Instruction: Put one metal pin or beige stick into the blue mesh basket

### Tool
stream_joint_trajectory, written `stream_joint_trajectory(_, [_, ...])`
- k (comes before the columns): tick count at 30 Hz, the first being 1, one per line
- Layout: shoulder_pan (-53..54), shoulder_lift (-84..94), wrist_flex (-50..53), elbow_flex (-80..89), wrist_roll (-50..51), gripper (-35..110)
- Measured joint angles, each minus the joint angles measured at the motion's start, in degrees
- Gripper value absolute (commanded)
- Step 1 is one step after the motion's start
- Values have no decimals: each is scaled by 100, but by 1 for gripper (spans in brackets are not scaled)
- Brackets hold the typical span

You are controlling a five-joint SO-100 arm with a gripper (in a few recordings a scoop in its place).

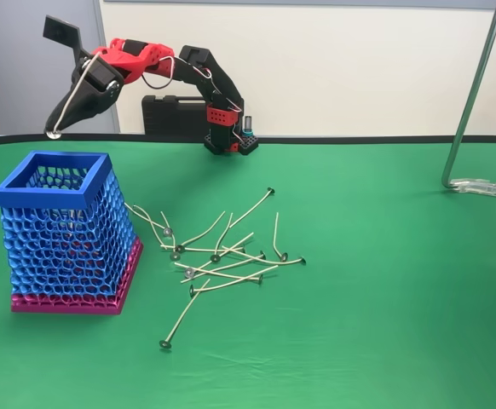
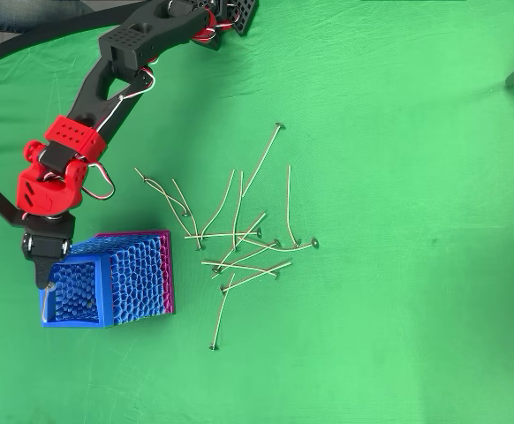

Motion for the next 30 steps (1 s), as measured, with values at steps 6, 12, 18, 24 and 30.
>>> stream_joint_trajectory(6, [18, 0, -123, 0, 193, 30])
stream_joint_trajectory(12, [26, 0, -193, 0, 220, 30])
stream_joint_trajectory(18, [26, 0, -281, 0, 220, 29])
stream_joint_trajectory(24, [9, 334, -299, 457, 369, 7])
stream_joint_trajectory(30, [-229, 2013, -316, 1819, 738, 0])
